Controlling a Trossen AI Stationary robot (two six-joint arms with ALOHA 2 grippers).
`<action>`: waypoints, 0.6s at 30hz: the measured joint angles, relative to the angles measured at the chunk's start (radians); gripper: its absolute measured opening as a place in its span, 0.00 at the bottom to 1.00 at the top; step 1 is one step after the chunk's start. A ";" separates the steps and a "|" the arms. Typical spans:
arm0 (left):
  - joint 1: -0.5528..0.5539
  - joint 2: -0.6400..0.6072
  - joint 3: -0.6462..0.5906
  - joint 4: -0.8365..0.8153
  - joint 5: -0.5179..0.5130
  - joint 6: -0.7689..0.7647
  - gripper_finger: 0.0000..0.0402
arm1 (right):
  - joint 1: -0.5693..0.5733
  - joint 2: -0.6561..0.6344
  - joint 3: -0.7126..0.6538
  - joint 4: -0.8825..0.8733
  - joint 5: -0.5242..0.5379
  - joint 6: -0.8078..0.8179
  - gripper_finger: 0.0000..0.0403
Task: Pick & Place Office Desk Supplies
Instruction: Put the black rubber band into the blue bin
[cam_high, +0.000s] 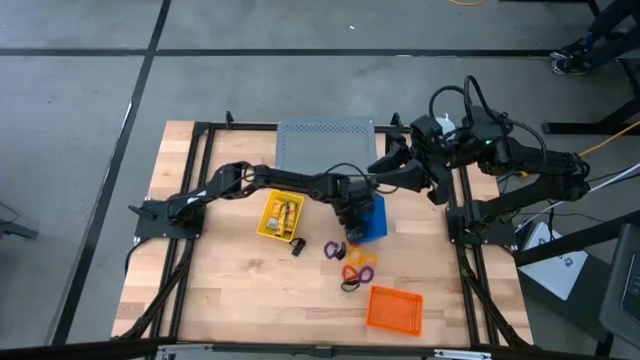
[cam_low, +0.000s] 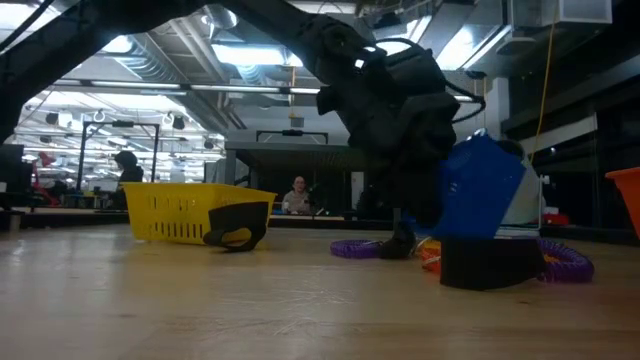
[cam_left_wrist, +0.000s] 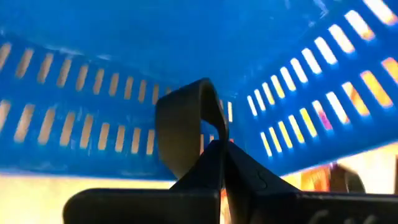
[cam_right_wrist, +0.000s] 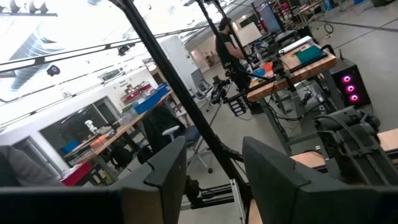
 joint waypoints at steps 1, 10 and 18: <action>-0.004 0.000 0.000 -0.020 0.003 0.008 0.01 | 0.004 0.000 0.000 0.000 0.000 -0.001 0.40; -0.032 -0.002 0.001 -0.133 0.060 0.015 0.01 | 0.026 0.000 0.000 0.000 0.026 -0.005 0.40; -0.036 -0.019 0.000 -0.221 0.051 0.017 0.01 | 0.044 0.000 0.000 0.000 0.026 -0.027 0.40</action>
